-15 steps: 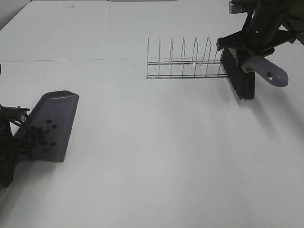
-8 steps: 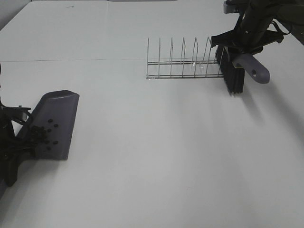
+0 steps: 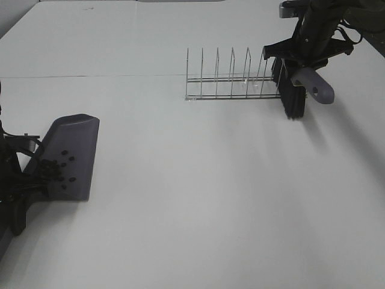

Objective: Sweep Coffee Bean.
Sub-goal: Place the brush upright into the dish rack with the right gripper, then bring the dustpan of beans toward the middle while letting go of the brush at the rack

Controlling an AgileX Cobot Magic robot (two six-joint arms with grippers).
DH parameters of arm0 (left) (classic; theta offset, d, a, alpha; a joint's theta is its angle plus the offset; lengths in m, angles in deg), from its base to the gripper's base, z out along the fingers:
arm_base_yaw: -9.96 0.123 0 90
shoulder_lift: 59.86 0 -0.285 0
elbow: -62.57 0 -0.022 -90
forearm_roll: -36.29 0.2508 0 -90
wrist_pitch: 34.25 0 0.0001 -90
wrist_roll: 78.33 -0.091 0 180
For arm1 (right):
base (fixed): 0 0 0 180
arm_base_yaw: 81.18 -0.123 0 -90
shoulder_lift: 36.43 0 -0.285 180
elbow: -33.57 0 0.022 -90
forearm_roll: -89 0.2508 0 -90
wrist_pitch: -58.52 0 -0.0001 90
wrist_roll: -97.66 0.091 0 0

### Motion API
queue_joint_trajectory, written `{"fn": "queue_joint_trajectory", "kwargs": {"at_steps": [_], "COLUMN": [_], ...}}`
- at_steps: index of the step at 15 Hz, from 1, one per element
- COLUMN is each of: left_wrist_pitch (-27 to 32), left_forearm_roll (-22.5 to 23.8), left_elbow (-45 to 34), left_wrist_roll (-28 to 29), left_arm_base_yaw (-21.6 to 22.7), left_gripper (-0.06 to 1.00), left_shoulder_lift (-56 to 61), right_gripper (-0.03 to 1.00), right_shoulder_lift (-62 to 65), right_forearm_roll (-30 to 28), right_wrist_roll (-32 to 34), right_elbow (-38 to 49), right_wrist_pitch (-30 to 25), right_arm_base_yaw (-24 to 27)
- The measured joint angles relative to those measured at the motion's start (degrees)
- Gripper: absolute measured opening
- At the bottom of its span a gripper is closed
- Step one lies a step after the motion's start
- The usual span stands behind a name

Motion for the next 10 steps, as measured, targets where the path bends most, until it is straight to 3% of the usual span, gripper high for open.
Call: {"fn": "queue_joint_trajectory", "kwargs": {"at_steps": [5, 7, 10], "left_wrist_pitch": [-0.1, 0.0, 1.4], "left_forearm_roll": [0.0, 0.0, -0.2], "left_elbow": [0.0, 0.1, 2.9], "left_wrist_roll": [0.0, 0.0, 0.2], "left_arm_base_yaw": [0.0, 0.0, 0.0], "left_gripper": [0.31, 0.31, 0.31], "left_shoulder_lift": [0.0, 0.0, -0.6], "right_gripper": [0.28, 0.55, 0.71], "right_shoulder_lift": [0.0, 0.3, 2.3], "right_forearm_roll": [1.1, 1.1, 1.0], "right_wrist_roll": [0.1, 0.1, 0.1], "right_elbow": [0.0, -0.1, -0.1], "right_wrist_pitch": [-0.2, -0.2, -0.1], "right_arm_base_yaw": [0.0, 0.0, 0.0]}}
